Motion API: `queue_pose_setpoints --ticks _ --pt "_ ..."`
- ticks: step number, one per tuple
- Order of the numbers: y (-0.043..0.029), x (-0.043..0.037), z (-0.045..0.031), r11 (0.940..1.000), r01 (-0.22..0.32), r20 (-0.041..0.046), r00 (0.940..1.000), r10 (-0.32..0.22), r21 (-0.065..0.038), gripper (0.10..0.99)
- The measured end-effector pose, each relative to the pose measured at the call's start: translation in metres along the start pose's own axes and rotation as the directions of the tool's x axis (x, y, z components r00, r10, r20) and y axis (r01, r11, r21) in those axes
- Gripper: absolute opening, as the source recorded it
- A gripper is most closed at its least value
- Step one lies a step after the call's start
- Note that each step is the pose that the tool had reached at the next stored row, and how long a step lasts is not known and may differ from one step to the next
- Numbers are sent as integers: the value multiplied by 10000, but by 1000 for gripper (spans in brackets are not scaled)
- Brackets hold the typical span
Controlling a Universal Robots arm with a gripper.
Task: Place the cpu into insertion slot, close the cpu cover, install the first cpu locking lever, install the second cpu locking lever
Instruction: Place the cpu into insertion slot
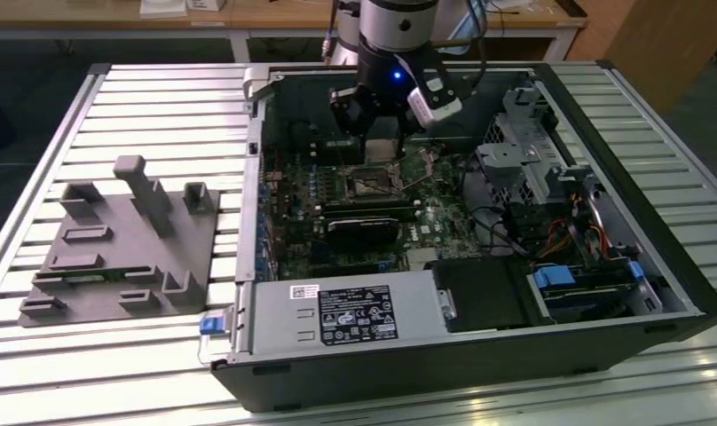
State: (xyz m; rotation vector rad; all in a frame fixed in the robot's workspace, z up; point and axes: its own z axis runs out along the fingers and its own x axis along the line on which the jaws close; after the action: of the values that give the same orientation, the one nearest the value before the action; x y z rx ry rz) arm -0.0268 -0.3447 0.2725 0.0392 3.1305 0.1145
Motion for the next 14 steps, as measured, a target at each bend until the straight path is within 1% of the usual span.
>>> queue_pose_setpoints --ticks 5,14 --pt "20 1 84 10000 2 0 10000 -2 29 537" --pt "10 16 246 10000 2 1 10000 -2 45 537"
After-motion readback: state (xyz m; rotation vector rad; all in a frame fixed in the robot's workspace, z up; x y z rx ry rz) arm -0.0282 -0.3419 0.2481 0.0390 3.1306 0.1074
